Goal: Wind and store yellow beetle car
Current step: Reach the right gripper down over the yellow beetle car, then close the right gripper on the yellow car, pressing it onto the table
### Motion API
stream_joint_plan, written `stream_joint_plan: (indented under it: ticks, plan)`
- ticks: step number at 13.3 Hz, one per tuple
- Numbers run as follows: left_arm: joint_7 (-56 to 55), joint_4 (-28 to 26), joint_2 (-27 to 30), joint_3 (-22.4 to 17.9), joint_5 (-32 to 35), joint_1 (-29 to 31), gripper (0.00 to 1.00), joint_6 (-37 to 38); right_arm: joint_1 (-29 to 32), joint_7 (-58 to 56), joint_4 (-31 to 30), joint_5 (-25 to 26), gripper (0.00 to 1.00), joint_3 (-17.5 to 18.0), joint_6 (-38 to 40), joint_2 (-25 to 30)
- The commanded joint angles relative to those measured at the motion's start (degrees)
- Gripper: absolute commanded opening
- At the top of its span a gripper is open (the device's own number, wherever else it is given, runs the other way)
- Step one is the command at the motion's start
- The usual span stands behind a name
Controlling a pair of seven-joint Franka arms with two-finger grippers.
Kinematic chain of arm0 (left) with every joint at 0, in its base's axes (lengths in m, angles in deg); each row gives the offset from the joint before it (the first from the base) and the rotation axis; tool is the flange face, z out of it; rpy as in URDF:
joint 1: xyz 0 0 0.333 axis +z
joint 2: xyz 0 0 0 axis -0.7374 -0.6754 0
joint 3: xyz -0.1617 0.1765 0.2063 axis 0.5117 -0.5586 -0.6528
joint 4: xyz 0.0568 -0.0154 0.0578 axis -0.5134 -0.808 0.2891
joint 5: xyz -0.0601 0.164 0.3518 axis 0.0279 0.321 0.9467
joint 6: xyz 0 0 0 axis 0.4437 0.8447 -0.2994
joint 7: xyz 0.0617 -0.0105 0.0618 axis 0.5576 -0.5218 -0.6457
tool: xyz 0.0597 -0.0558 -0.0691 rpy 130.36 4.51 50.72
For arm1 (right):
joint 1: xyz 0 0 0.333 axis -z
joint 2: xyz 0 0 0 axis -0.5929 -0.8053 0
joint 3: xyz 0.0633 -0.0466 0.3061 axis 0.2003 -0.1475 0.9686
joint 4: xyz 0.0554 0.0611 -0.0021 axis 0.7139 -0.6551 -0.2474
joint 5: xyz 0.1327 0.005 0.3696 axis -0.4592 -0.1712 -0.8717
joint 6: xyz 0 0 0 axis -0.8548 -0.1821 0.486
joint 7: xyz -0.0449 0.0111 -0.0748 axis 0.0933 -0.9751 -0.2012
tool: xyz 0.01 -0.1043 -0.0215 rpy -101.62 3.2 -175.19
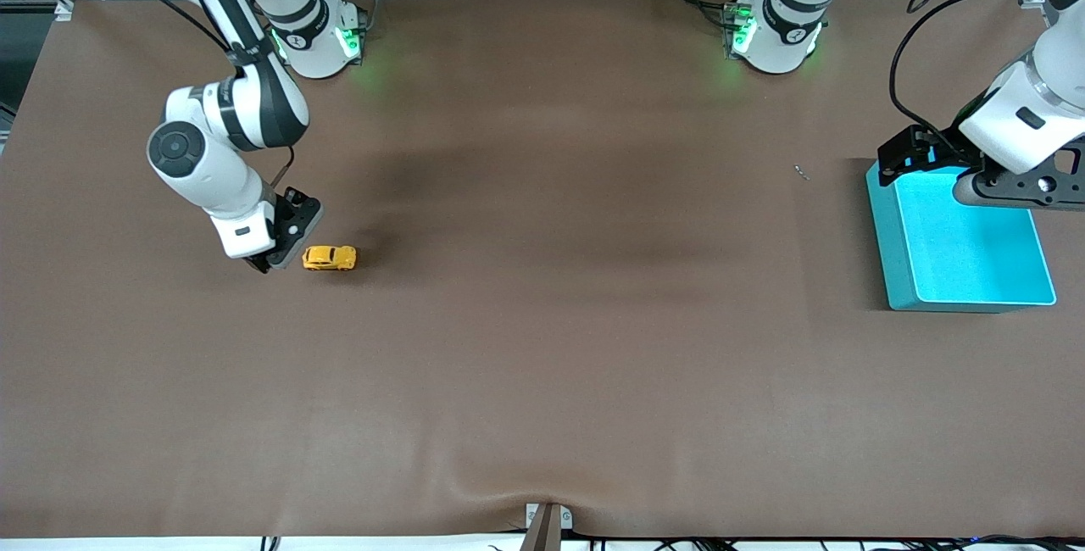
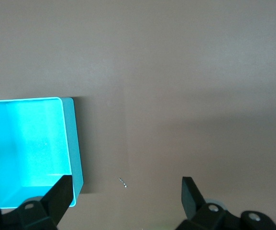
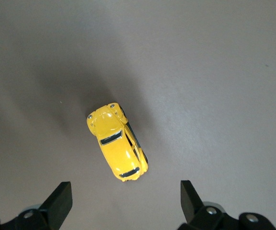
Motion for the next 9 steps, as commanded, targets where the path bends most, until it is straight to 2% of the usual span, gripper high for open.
stream_joint_plan:
  ticks: [1, 4, 9]
  plan:
    - [-0.52, -0.47, 1.18, 0.18, -0.22, 0.33, 1.00, 0.59, 0.01, -4.91, 0.17, 3.45, 1.00, 0.13, -3.24, -2.57]
    - [-0.52, -0.47, 1.18, 0.18, -0.22, 0.34, 1.00, 0.59, 0.09, -7.47, 0.26, 8.73, 0.99, 0.13, -7.12, -6.43]
    - [-0.60, -0.38, 1.18, 0.18, -0.66, 0.33, 1.00, 0.59, -0.87, -7.47, 0.17, 9.44, 0.92, 0.13, -10.37, -10.04]
